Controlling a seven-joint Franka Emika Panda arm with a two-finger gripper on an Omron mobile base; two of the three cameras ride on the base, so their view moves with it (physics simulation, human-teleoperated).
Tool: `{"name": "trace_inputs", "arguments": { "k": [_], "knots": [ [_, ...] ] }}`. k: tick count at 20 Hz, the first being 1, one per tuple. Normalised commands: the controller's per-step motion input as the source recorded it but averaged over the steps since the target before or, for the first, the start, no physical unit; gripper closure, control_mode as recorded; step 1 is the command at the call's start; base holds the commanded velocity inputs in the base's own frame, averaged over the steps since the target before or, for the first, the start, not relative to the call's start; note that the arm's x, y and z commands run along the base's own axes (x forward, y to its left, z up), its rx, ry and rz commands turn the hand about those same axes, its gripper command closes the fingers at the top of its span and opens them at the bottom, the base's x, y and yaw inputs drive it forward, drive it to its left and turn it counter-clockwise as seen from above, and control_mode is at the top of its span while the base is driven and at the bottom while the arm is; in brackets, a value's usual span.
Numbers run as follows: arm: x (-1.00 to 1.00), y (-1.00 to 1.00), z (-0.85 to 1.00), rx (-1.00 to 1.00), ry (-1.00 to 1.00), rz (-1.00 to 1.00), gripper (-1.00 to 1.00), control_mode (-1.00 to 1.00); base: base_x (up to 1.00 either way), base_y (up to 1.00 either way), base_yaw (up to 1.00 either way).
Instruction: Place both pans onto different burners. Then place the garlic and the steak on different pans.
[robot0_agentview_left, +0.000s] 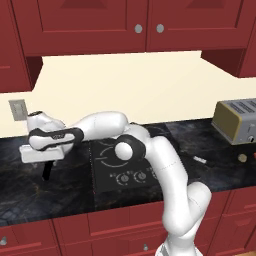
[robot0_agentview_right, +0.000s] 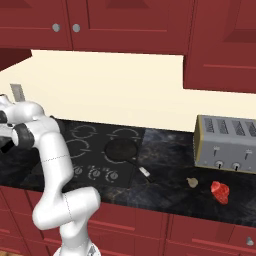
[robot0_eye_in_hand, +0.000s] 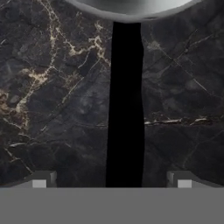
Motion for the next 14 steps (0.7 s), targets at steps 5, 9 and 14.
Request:
{"name": "trace_inputs", "arguments": {
  "k": [5,9,14],
  "knots": [
    [0.00,0.00,-0.26,0.01,0.00,0.00,-1.00,-1.00,0.00,0.00,0.00],
    [0.00,0.00,-0.24,0.00,0.00,0.00,-1.00,-1.00,0.00,0.00,0.00],
    [0.02,0.00,-0.09,0.00,0.00,0.00,1.00,-1.00,0.00,0.00,0.00]
  ]
}}
